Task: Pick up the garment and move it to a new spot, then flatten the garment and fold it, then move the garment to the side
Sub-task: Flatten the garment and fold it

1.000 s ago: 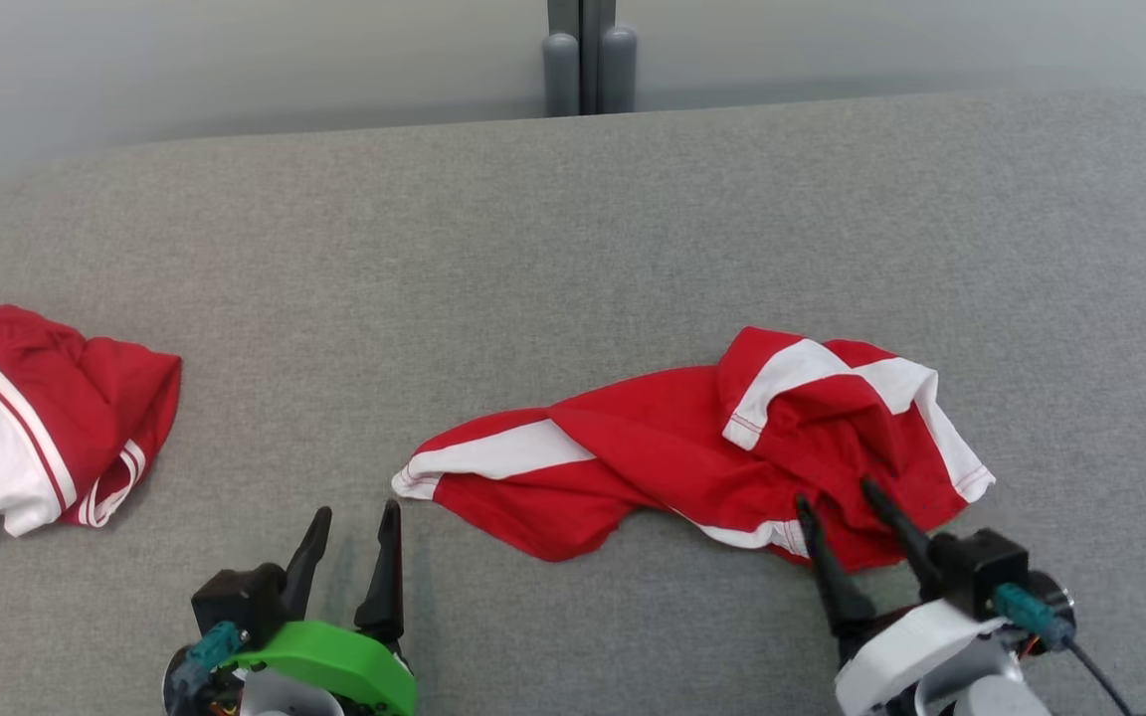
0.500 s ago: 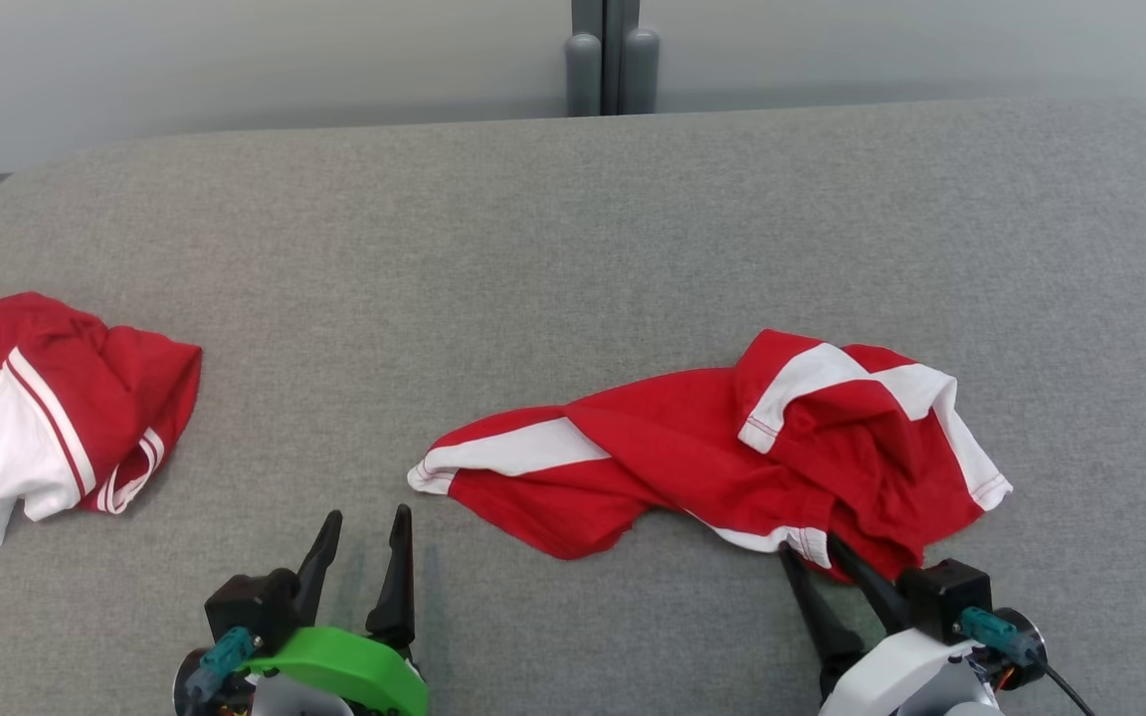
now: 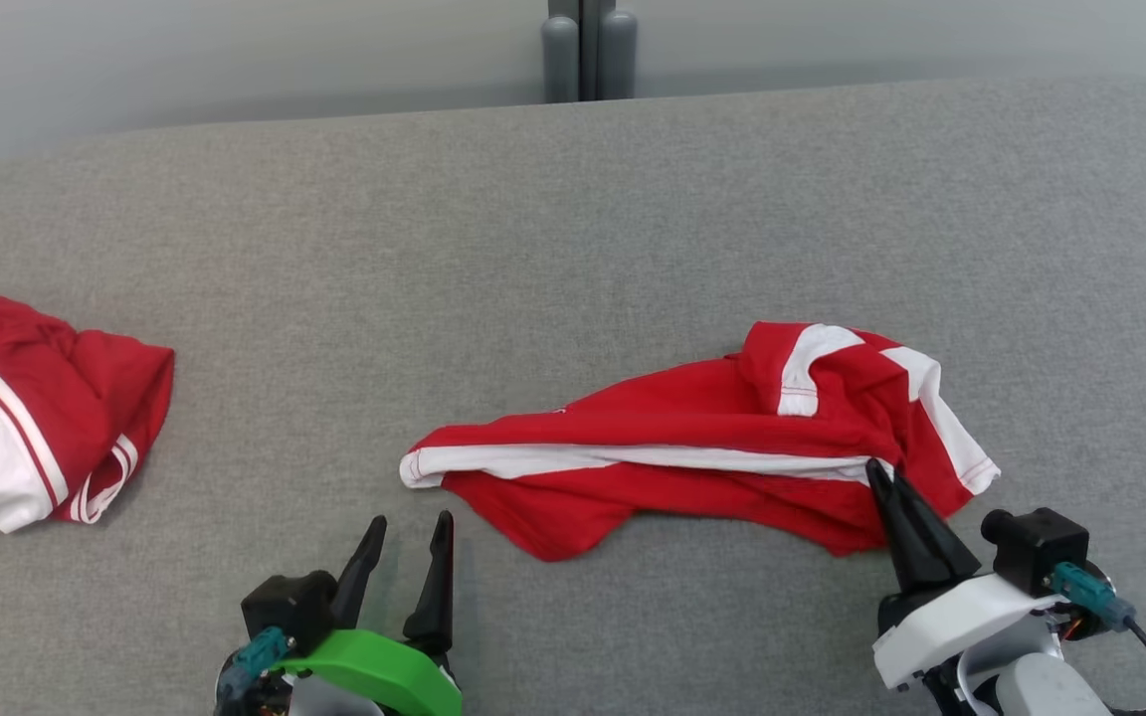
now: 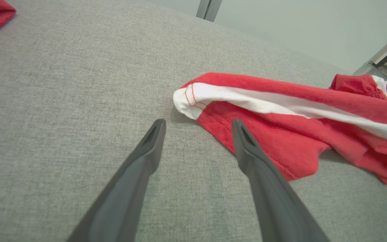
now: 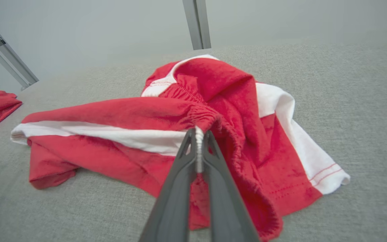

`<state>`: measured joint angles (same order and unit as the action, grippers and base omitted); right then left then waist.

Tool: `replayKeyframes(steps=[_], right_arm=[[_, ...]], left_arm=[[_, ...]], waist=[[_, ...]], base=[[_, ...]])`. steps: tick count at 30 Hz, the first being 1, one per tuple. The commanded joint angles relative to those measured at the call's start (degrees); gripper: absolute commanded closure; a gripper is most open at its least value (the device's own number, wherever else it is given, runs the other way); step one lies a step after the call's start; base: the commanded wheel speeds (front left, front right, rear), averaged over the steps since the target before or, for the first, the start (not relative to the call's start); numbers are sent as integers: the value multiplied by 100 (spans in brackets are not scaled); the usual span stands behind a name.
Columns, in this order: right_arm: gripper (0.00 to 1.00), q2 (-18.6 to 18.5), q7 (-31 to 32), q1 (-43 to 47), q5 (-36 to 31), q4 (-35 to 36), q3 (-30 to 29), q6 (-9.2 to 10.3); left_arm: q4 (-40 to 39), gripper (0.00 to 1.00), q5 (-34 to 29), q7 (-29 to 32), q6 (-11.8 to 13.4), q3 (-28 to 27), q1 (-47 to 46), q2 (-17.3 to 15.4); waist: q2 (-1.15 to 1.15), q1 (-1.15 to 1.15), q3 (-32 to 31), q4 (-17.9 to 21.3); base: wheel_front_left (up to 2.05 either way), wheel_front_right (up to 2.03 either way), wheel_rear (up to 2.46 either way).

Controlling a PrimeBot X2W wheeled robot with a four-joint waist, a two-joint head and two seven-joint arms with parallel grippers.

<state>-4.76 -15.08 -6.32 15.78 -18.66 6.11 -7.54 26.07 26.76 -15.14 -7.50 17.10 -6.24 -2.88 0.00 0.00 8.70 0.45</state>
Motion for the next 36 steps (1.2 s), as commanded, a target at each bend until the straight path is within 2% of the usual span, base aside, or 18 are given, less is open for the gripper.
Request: replayKeyframes(steps=[1, 11, 26, 36], right_arm=[[100, -66, -13, -49, 68, 71, -44, 10], [100, -255, -12, -374, 213, 93, -16, 10], [100, -270, -12, -554, 77, -84, -133, 10], [100, -210, -12, -630, 25, -126, -37, 10]], left_arm=[[12, 0, 88, -1, 5, 44, -101, -11], [-42, 0, 769, -1, 5, 163, -374, -34], [-187, 0, 2213, -1, 5, 1019, -913, -706], [-43, 0, 2831, 0, 5, 1493, -1300, -1041]], waist=[[0, 0, 57, 62], [0, 0, 246, 169], [0, 0, 472, 254], [0, 0, 601, 328]], base=[[0, 0, 0], [0, 0, 0], [0, 0, 0], [0, 0, 0]])
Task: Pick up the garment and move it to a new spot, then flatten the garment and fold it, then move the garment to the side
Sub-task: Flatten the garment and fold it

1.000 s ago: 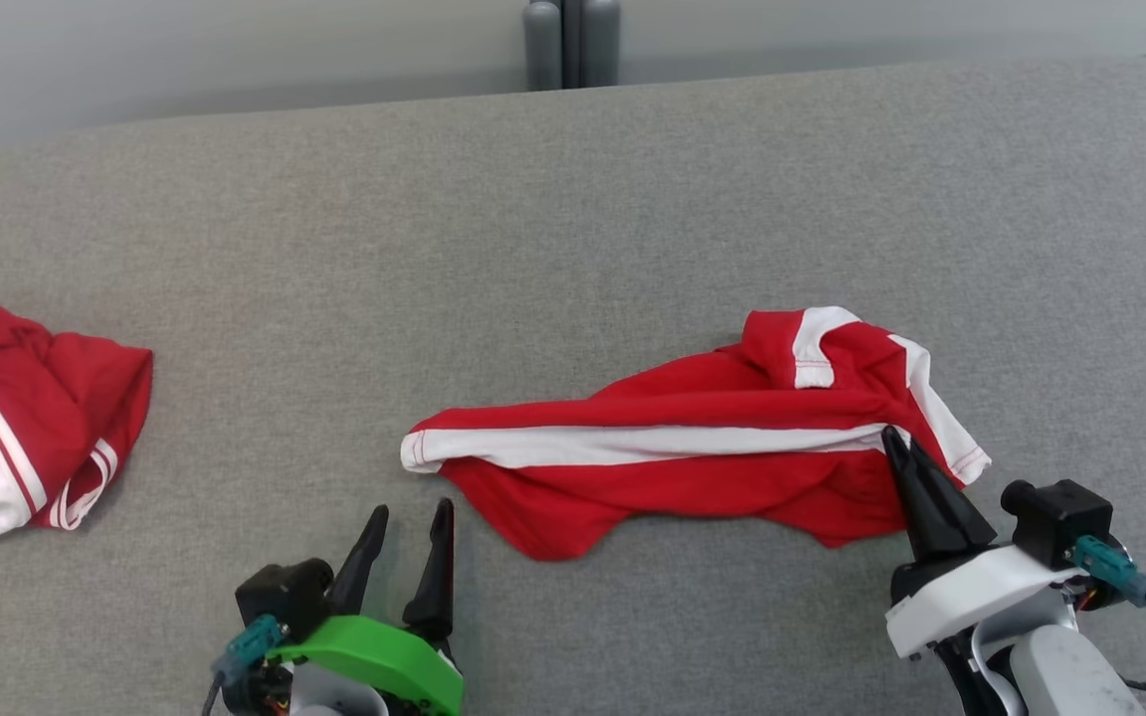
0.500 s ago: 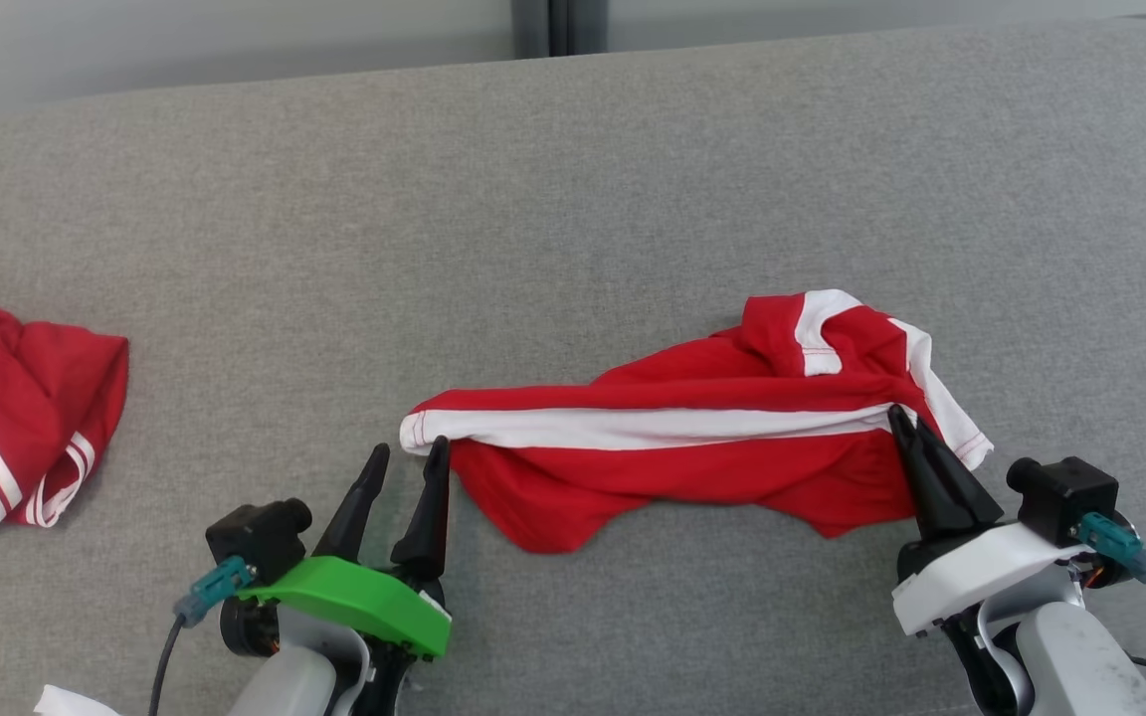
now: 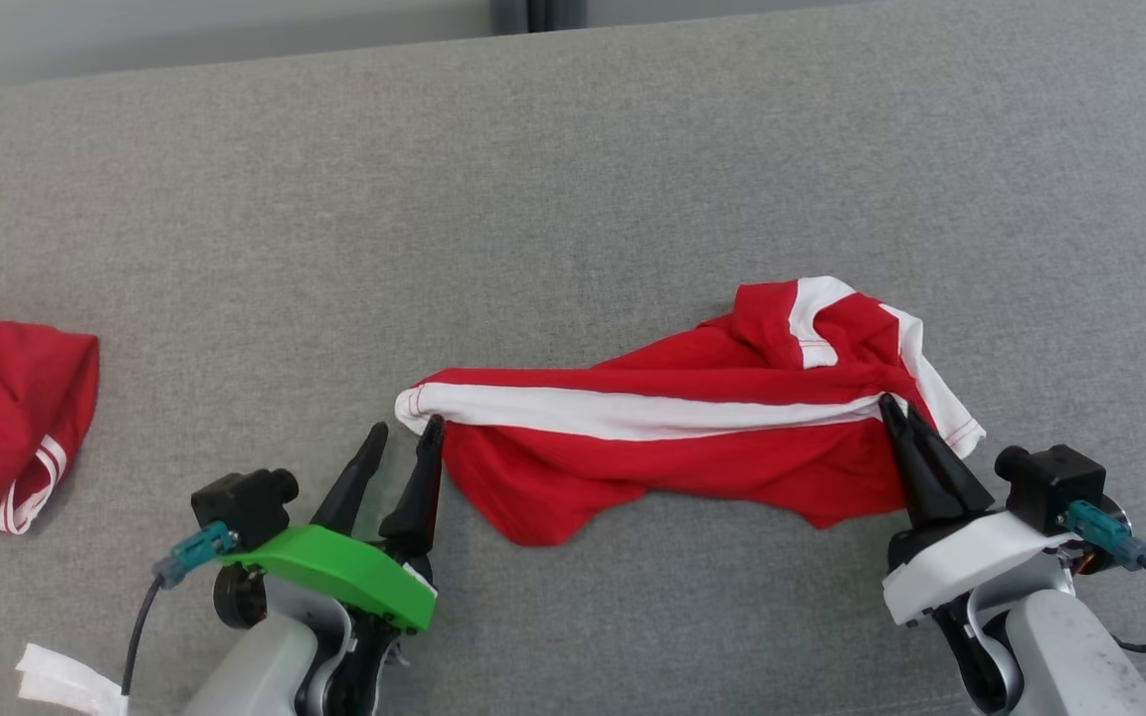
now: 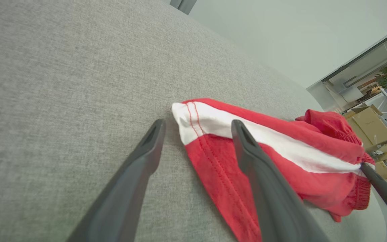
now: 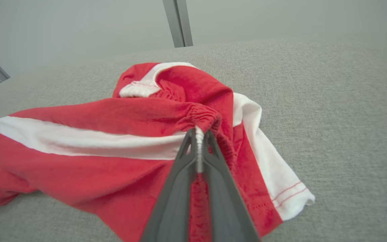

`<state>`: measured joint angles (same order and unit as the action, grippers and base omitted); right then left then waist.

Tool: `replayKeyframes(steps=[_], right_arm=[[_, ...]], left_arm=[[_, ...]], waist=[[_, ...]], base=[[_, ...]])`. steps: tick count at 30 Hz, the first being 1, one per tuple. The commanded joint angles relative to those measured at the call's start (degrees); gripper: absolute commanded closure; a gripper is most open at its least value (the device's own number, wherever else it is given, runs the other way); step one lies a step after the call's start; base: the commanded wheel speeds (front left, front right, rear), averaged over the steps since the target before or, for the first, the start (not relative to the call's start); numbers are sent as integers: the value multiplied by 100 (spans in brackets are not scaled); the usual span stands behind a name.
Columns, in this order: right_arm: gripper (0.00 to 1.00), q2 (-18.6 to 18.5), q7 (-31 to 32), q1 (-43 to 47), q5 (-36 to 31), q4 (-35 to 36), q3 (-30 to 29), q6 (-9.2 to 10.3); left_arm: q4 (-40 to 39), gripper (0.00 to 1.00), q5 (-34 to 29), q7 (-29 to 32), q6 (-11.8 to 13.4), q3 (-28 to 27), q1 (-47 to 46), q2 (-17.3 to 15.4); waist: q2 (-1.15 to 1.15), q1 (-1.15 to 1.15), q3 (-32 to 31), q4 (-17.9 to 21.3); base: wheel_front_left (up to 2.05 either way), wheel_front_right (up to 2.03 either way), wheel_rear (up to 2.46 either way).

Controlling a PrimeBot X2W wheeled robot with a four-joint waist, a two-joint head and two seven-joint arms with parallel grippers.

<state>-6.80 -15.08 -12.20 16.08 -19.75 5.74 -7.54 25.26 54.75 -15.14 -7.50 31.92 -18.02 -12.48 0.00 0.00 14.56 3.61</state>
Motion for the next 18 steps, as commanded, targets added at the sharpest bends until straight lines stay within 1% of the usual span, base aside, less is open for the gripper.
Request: replayKeyframes(steps=[1, 10, 15, 16, 18], right_arm=[[100, -5, -12, -49, -12, -20, 12, 10], [100, 26, -12, -139, -46, -40, 116, 10], [100, 40, -12, -138, -40, -46, 137, 10], [100, 44, -12, -139, -39, -46, 139, 10], [100, 50, -12, -141, -47, -47, 145, 10]], left_arm=[[76, 0, 60, 0, 5, 61, -154, -104], [315, 0, 387, 0, 5, 336, -518, -278], [383, 0, 493, 0, 5, 451, -573, -309], [393, 0, 500, 0, 5, 473, -585, -323], [424, 7, 597, 0, 5, 567, -578, -325]], waist=[[0, 0, 27, 18], [0, 0, 122, 79], [0, 0, 149, 93], [0, 0, 153, 92], [0, 0, 159, 93]], base=[[0, 0, 0], [0, 0, 0], [0, 0, 0], [0, 0, 0], [0, 0, 0]])
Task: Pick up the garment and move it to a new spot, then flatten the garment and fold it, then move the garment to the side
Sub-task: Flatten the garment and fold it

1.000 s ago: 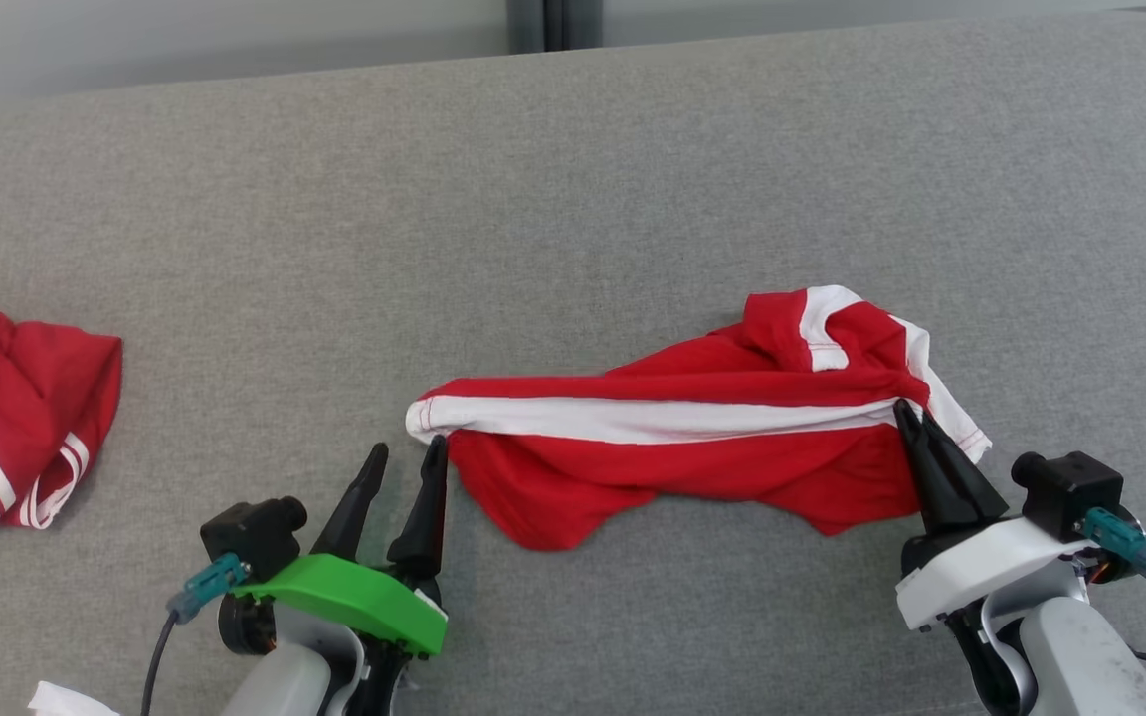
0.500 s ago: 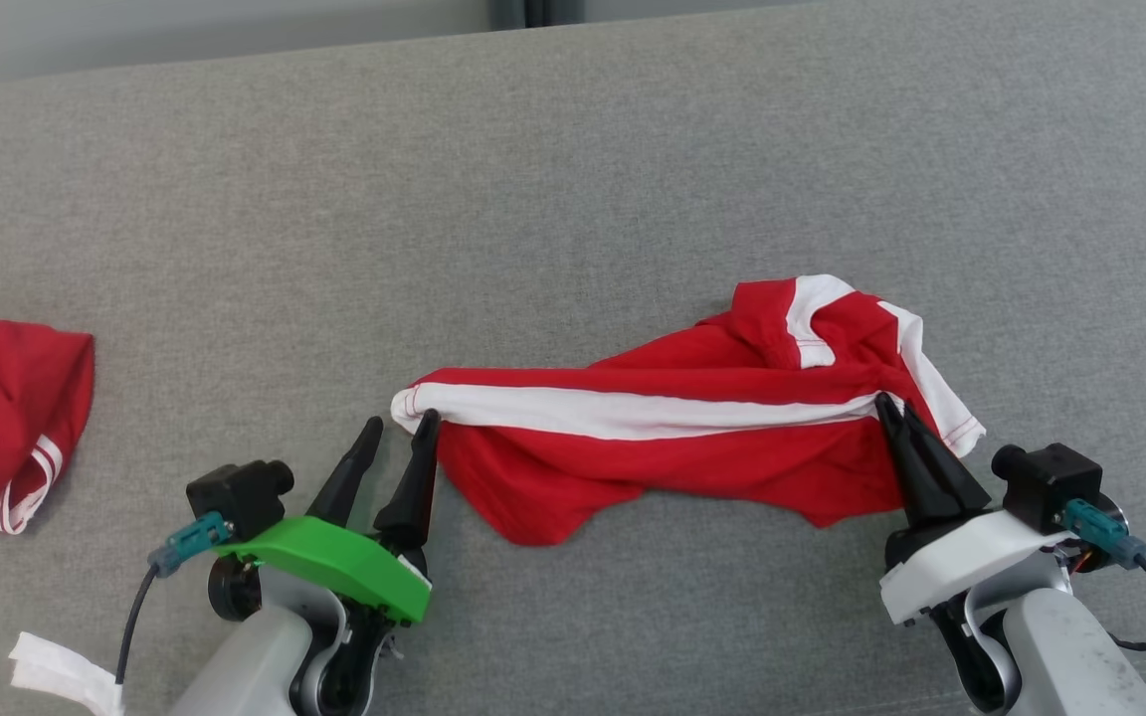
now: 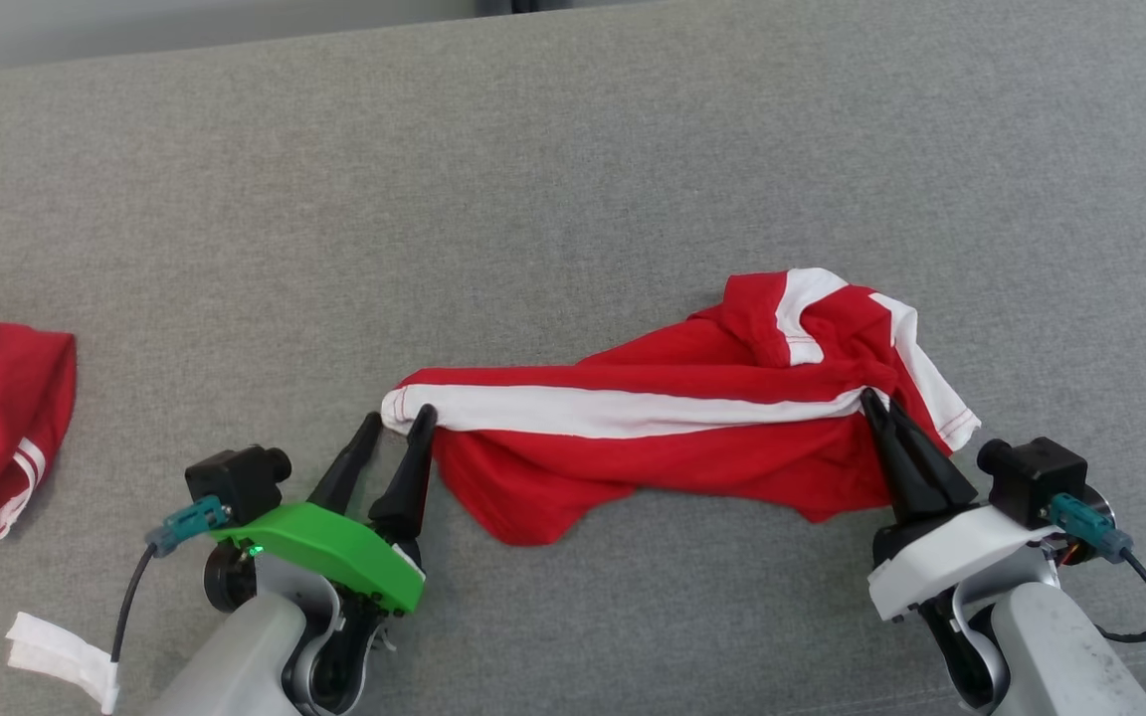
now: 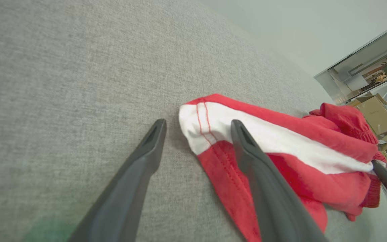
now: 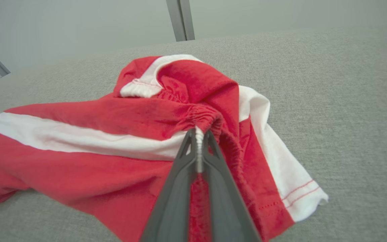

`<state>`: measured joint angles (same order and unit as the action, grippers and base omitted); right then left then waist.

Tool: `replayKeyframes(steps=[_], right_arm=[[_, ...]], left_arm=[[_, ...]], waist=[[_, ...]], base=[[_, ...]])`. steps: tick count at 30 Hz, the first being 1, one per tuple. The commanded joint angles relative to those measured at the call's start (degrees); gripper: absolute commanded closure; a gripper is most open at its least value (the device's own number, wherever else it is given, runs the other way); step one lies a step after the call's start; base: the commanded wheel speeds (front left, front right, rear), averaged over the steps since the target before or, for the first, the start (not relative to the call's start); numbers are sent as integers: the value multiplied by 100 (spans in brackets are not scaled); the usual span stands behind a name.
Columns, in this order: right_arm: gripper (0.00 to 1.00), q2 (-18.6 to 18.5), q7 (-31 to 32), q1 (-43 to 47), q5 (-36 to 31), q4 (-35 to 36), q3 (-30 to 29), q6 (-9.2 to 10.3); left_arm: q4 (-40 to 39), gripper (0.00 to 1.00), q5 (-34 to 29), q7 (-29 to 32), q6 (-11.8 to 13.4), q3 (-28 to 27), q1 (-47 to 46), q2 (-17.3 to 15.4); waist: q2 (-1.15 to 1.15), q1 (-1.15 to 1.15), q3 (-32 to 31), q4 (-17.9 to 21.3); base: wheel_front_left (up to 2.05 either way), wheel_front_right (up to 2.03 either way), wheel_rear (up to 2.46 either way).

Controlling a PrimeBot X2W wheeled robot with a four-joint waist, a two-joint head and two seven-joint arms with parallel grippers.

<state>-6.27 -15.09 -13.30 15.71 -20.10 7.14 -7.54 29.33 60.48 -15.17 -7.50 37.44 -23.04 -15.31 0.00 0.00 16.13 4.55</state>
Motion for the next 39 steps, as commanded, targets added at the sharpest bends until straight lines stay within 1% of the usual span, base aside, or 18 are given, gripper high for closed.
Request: replayKeyframes(steps=[1, 2, 3, 4, 5, 6, 8, 11, 17, 19, 24, 28, 31, 33, 35, 37, 39], right_arm=[[100, -1, -11, -34, -10, -13, 8, 10], [100, 0, -11, -41, -9, -12, 12, 10], [100, 0, -11, -49, -8, -10, 15, 10], [100, 0, -11, -57, -9, -3, 17, 10], [100, -2, -11, -64, -11, 5, 18, 10], [100, -3, -11, -70, -14, 11, 21, 10], [100, -7, -11, -86, -16, 11, 29, 10], [100, -2, -11, -110, -12, 10, 27, 10], [100, -9, -11, -150, 90, 224, -29, 10], [100, -25, -11, -175, 195, 388, -7, 10], [100, -231, -11, -346, 518, 852, 94, 10], [100, -497, -11, -581, 934, 1183, 225, 10], [100, -774, 81, -907, 1260, 1378, 358, 10], [100, -941, 265, -1184, 1437, 1500, 444, 10], [100, -1098, 482, -1512, 1579, 1573, 539, 10], [100, -1214, 687, -1901, 1669, 1557, 635, 10], [100, -1267, 853, -2354, 1752, 1427, 760, 10]], left_arm=[[30, 5, 50, 4, 5, 58, -87, -53], [42, 2, 85, 4, 5, 81, -107, -67], [54, 2, 111, 4, 5, 88, -113, -71], [54, 7, 133, 4, 5, 94, -118, -73], [44, 20, 131, 4, 5, 96, -128, -73], [29, 55, 143, 4, 5, 85, -138, -72], [9, 100, 127, 4, 5, 82, -146, -75], [-8, 100, 73, 4, 5, 88, -139, -83], [-292, 100, -279, 3, 5, -322, 40, -64], [-499, 100, -445, 3, 5, -459, 130, -96], [-1207, 100, -771, 1, 5, -807, 242, -228], [-1866, 100, -983, 1, 5, -1044, 129, -503], [-2230, 100, -1126, 1, 5, -1052, -144, -874], [-2335, 100, -1160, 1, 5, -976, -377, -1129], [-2377, 100, -1021, 12, 5, -907, -720, -1325], [-2305, 100, -919, 84, 5, -850, -1108, -1493], [-2119, 100, -817, 148, 5, -826, -1494, -1575]], waist=[[0, 0, 3, 0], [0, 0, 6, 1], [0, 0, 9, 0], [0, 0, 14, -2], [0, 0, 20, -4], [0, 0, 23, -6], [0, 0, 23, -8], [0, 0, 9, -12], [0, 0, -164, -68], [0, 0, -277, -88], [0, 0, -597, -145], [0, 0, -864, -172], [0, 0, -967, -183], [0, 0, -963, -192], [0, 0, -882, -205], [0, 0, -746, -215], [0, 0, -581, -222]], base=[[0, 0, 0], [0, 0, 0], [0, 0, 0], [0, 0, 0], [0, 0, 0], [0, 0, 0], [0, 0, 0], [0, 0, 0], [0, 0, 0], [0, 0, 0], [0, 0, 0], [0, 0, 0], [0, 0, 0], [0, 0, 0], [0, 0, 0], [0, 0, 0], [0, 0, 0]])
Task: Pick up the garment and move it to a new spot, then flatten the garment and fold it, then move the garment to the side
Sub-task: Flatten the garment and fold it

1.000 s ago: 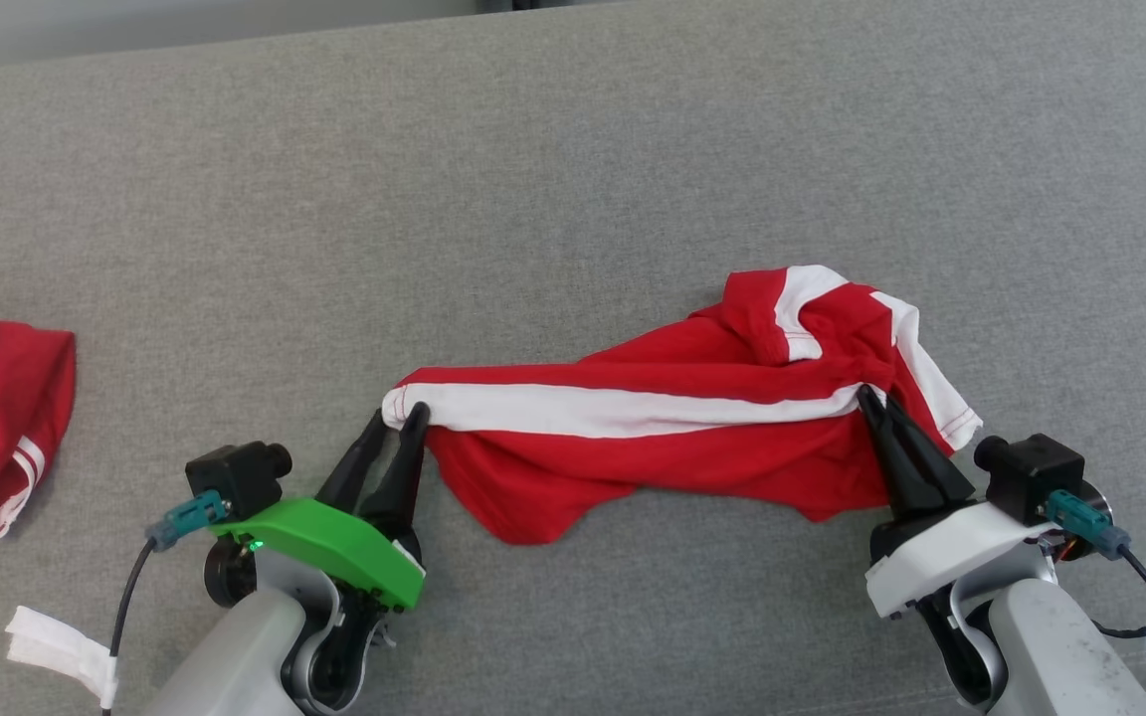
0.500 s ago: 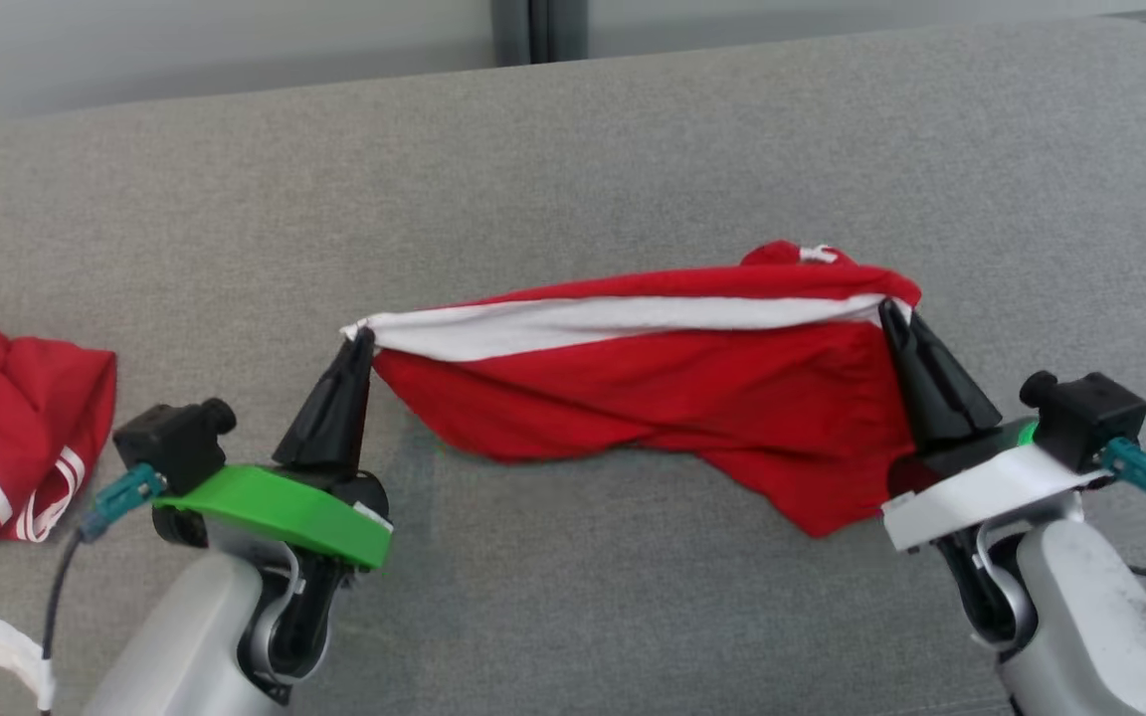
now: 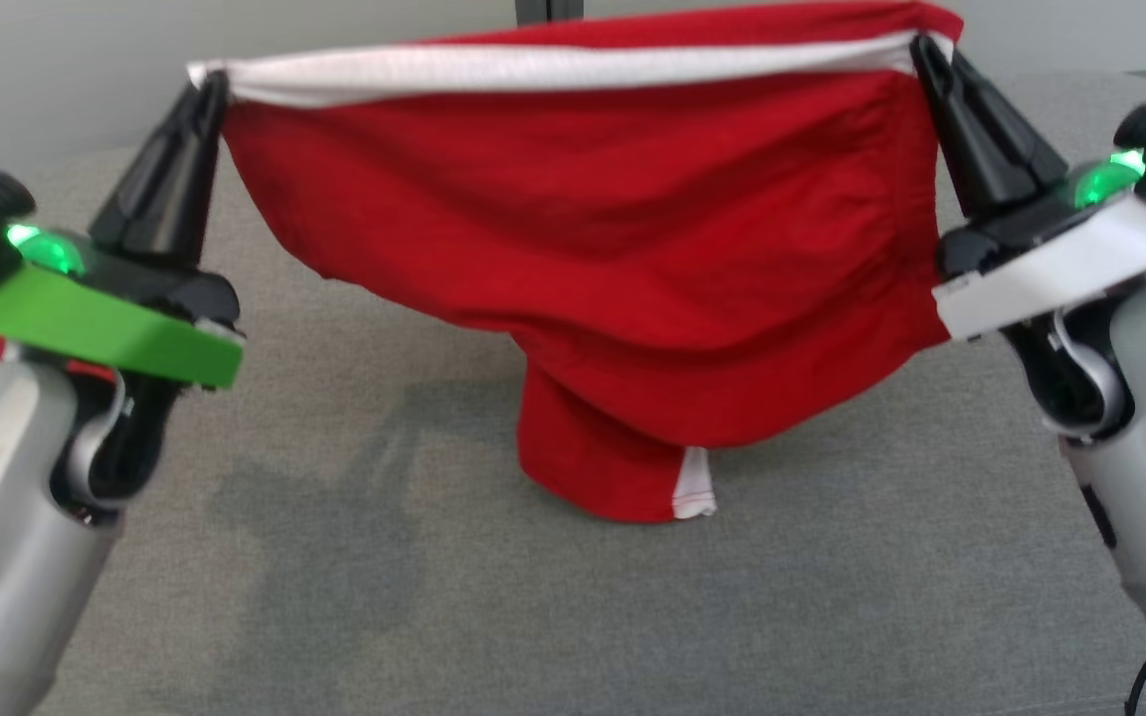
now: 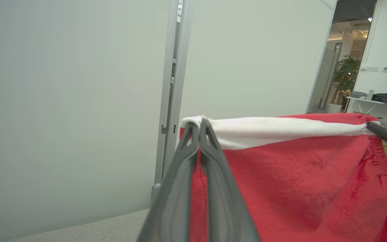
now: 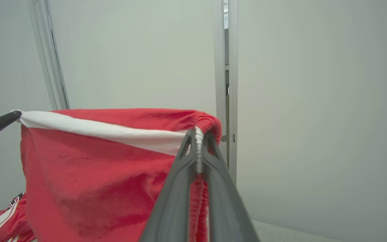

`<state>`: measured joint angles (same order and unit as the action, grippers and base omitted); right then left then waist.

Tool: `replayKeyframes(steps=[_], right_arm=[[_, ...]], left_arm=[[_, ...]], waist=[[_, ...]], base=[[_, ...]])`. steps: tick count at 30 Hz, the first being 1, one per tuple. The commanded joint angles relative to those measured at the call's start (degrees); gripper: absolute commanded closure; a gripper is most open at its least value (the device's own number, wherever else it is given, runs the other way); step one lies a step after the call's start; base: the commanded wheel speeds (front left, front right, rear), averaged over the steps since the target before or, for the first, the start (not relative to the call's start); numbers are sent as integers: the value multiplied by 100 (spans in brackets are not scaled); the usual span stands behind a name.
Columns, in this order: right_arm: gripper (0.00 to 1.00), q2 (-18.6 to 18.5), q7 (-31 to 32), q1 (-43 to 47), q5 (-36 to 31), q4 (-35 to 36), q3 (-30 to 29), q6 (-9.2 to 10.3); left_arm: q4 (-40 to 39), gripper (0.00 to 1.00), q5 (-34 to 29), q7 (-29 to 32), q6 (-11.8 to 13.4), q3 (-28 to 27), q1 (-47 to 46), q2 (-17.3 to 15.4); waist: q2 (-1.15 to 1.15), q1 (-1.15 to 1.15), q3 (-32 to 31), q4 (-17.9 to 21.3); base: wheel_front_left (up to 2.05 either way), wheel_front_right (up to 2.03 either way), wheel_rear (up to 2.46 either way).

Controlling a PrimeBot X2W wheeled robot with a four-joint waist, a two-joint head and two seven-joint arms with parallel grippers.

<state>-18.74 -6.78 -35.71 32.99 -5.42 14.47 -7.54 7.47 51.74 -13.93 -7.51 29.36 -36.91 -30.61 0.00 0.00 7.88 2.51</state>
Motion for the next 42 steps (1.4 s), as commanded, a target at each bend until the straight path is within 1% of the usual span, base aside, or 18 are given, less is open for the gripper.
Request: replayKeyframes(steps=[1, 5, 8, 11, 12, 14, 16, 18, 20, 22, 25, 29, 31, 35, 42], right_arm=[[100, -63, 82, -330, -13, -115, 120, 10], [100, -99, 89, -1383, -183, -627, 485, 10], [100, -57, -255, -2226, -441, -1203, 647, 10], [100, 38, -674, -2987, -779, -1825, 587, 10], [100, 41, -743, -3161, -907, -1948, 580, 10], [100, 55, -815, -3360, -1077, -2167, 587, 11], [100, 117, -836, -3357, -1129, -2225, 551, 10], [100, 131, -841, -3073, -1159, -2096, 591, 10], [100, 92, -842, -2597, -1113, -1993, 740, 10], [100, 13, -843, -2075, -1066, -1836, 937, 10], [100, -69, -845, -1058, -907, -1668, 1080, 11], [100, -107, -846, 192, -708, -1518, 1031, 12], [100, -72, -846, 773, -603, -1456, 971, 13], [100, -14, -847, 1778, -485, -1274, 883, 12], [100, 101, -847, 3073, -515, -1031, 870, 12]], left_arm=[[172, 100, 48, 60, 7, 21, -291, -80], [786, 100, 32, 85, 7, 64, -1214, -11], [1364, 100, -130, -4, 8, 27, -1940, 75], [1795, 100, -573, -109, 13, -165, -2629, 169], [1847, 100, -668, -129, 13, -250, -2761, 241], [1773, 100, -920, -131, 15, -617, -2932, 429], [1696, 100, -1141, -125, 14, -871, -2697, 620], [1598, 100, -1291, -126, 13, -989, -2277, 756], [1513, 100, -1362, -127, 12, -1144, -1735, 889], [1472, 100, -1398, -127, 12, -1356, -985, 1023], [1515, 100, -1481, -129, 12, -1676, 262, 1287], [1589, 100, -1605, -130, 12, -1870, 1622, 1688], [1588, 100, -1720, -130, 12, -1889, 2120, 1857], [1519, 100, -1912, -130, 12, -1967, 2854, 2159], [1433, 100, -2156, -131, 11, -2309, 3671, 2433]], waist=[[0, 0, 330, -20], [0, 0, 725, -38], [0, 0, 944, -57], [0, 0, 1037, -97], [0, 0, 1045, -118], [0, 0, 1042, -173], [0, 0, 999, -213], [0, 0, 941, -229], [0, 0, 856, -237], [0, 0, 761, -227], [0, 0, 599, -213], [0, 0, 376, -200], [0, 0, 260, -204], [0, 0, -18, -225], [0, 0, -343, -157]], base=[[0, 0, 0], [0, 0, 0], [0, 0, 0], [0, 0, 0], [0, 0, 0], [0, 0, 0], [0, 0, 0], [0, 0, 0], [0, 0, 0], [0, 0, 0], [0, 0, 0], [0, 0, 0], [0, 0, 0], [0, 0, 0], [0, 0, 0]])
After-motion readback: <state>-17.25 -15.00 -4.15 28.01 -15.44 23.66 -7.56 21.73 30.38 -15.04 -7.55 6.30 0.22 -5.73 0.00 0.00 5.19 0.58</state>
